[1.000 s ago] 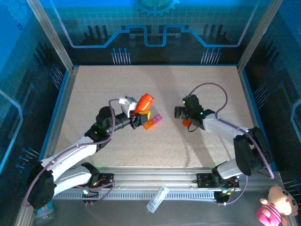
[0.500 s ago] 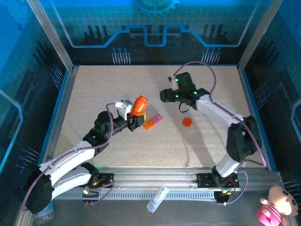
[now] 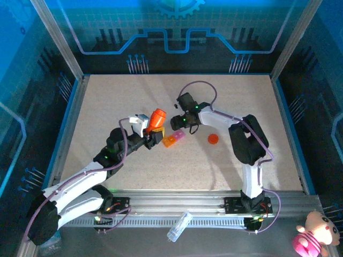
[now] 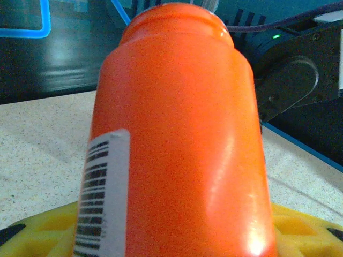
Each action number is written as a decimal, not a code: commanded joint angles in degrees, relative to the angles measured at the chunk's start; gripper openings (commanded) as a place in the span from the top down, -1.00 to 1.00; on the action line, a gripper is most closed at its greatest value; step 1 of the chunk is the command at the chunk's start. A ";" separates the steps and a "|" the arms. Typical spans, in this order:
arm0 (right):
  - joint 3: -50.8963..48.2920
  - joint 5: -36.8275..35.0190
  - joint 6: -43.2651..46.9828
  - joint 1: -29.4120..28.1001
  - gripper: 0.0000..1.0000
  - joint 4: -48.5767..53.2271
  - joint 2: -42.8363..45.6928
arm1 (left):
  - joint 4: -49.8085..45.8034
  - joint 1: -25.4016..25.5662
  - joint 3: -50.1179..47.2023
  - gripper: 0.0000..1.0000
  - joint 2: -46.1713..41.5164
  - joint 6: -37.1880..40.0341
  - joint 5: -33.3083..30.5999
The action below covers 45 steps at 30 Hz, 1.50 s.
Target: Sort the pills into containers
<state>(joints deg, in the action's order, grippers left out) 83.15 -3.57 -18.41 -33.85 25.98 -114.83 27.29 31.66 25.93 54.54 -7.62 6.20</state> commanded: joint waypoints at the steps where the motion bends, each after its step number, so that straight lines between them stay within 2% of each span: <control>1: 2.61 -3.35 -1.00 -1.55 -0.43 2.27 -2.89 | 1.78 -0.37 -0.36 1.00 0.30 -0.47 -0.75; 7: 0.46 -5.63 -0.75 -1.61 -0.42 2.25 -3.00 | 1.80 -0.37 -0.35 1.00 0.28 -0.59 -0.66; 23: -11.96 -6.43 -3.27 0.27 -0.38 -1.51 7.73 | 2.04 -0.38 -0.26 1.00 0.39 -0.95 -0.47; 30: -12.96 -7.62 -5.56 -1.90 -0.66 -0.88 14.67 | 2.59 -0.42 -0.26 1.00 0.39 -1.14 -0.82; 32: -11.86 -8.81 -5.59 -3.84 -0.89 0.20 14.79 | 2.88 -0.45 -0.34 1.00 0.26 -1.16 -1.15; 33: -11.13 -9.35 -5.65 -4.75 -0.93 0.67 14.59 | 3.10 -0.38 -0.49 1.00 0.15 -1.13 -1.31; 38: -6.89 -11.78 -5.49 -9.21 -0.98 2.84 10.49 | 4.63 -0.44 -1.26 1.00 -1.53 -1.31 -4.31; 45: -4.37 -12.69 -6.07 -12.67 -0.99 2.91 6.67 | 4.62 -0.54 -2.08 1.00 -6.53 0.05 -11.89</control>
<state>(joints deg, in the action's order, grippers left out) 76.88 -14.59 -23.55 -45.63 26.87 -106.63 29.02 31.62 24.14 50.46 -7.62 -0.78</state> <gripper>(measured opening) 0.994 0.539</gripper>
